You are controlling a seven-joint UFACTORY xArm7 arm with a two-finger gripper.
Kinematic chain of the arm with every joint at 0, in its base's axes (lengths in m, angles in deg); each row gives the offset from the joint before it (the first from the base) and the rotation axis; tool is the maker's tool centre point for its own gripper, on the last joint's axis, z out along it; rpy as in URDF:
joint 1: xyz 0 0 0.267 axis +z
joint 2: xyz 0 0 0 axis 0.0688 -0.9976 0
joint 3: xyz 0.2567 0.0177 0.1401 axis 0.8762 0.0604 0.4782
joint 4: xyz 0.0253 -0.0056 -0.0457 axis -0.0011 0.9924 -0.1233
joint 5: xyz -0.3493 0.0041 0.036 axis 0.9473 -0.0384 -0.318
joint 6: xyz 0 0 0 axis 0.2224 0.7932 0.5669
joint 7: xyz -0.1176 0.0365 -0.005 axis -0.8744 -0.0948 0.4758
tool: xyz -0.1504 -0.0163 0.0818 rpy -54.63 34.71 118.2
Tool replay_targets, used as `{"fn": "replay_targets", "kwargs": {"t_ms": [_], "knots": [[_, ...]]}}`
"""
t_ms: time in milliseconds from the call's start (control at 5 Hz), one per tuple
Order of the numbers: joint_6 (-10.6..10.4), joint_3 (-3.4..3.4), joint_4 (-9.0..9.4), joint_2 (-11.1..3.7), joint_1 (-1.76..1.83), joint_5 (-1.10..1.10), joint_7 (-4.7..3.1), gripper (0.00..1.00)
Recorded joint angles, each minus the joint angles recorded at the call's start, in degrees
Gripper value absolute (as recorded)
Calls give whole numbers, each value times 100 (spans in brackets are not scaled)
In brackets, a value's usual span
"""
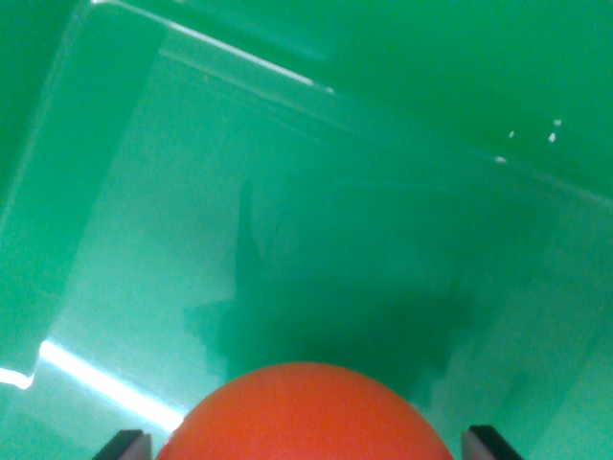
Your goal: Pick fruit
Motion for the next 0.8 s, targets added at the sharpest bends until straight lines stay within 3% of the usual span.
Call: {"fn": "replay_targets", "kwargs": {"t_ms": [200, 400, 600, 800], "knots": [[0, 0, 0, 0, 0, 0, 0, 100], [196, 2, -110, 87, -4, -12, -7, 100], [196, 2, -110, 87, -4, -12, -7, 100], [413, 4, -231, 184, -8, -25, -16, 100]]}}
